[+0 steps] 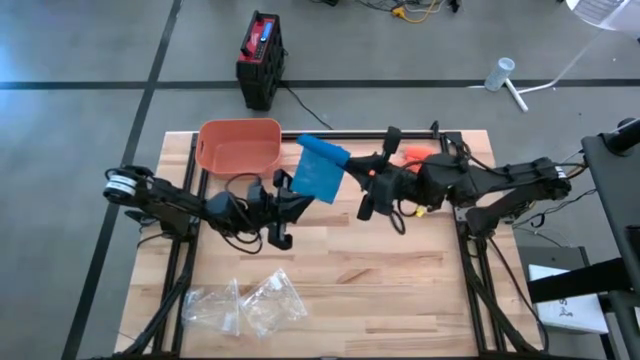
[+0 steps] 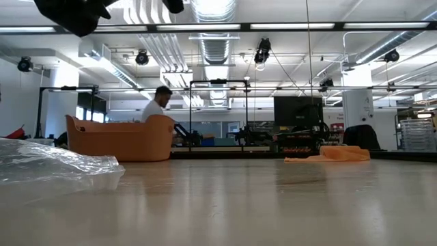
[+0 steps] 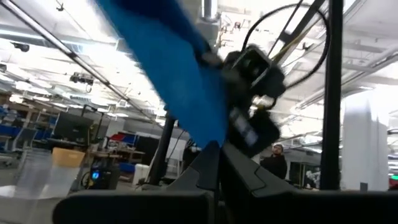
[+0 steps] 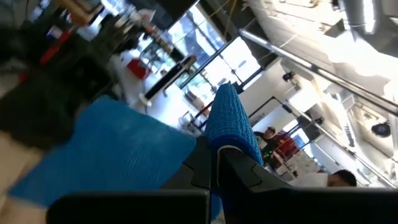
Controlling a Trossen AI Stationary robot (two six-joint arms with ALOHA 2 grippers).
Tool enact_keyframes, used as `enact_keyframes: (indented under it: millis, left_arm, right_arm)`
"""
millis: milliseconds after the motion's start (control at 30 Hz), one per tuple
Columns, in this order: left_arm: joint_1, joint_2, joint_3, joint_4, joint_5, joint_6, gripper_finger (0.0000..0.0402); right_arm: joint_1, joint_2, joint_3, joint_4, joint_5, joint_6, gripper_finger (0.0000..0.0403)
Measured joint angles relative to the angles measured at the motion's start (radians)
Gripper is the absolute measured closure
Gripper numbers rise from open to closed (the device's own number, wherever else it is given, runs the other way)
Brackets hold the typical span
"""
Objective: Roll bandage
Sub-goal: Roll the blue bandage
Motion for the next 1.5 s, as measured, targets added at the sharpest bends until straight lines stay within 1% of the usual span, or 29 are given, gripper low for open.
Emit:
enact_keyframes:
  millis: [167,333,500,667,767,1033,1100,1267,1400,1500]
  left_arm:
    - [-0.026,-0.028,0.0,0.01,0.035,0.011,0.0401]
    - [-0.048,-0.051,0.0,0.019,0.036,0.046,0.0401]
    - [-0.066,-0.058,0.017,0.014,0.046,0.073,0.0401]
    - [-0.071,-0.062,0.067,-0.062,0.062,0.095,0.0401]
    - [-0.08,-0.077,0.09,-0.093,0.086,0.113,0.0401]
    - [-0.081,-0.097,0.125,-0.114,0.079,0.156,0.0401]
    - [-0.075,-0.097,0.136,-0.125,0.067,0.177,0.0401]
    - [-0.069,-0.112,0.148,-0.148,-0.032,0.275,0.0401]
    - [-0.053,-0.132,0.15,-0.193,-0.051,0.287,0.0401]
    - [-0.041,-0.132,0.152,-0.225,-0.054,0.284,0.0401]
  right_arm:
    - [0.0,-0.001,-0.031,-0.026,0.003,-0.047,0.04]
    - [0.0,0.005,-0.037,-0.027,0.05,-0.061,0.04]
    - [-0.004,0.005,-0.039,-0.028,0.051,-0.061,0.04]
    - [-0.004,0.005,-0.044,-0.046,0.052,-0.06,0.04]
    - [-0.004,0.006,-0.044,-0.077,0.053,-0.029,0.04]
    - [-0.003,0.011,-0.046,-0.147,0.049,0.038,0.04]
    - [-0.003,0.015,-0.048,-0.161,0.029,0.074,0.04]
    - [-0.002,0.02,-0.048,-0.239,-0.102,0.216,0.04]
    - [0.003,0.02,-0.048,-0.279,-0.191,0.323,0.04]
    - [0.004,0.02,-0.048,-0.285,-0.247,0.368,0.04]
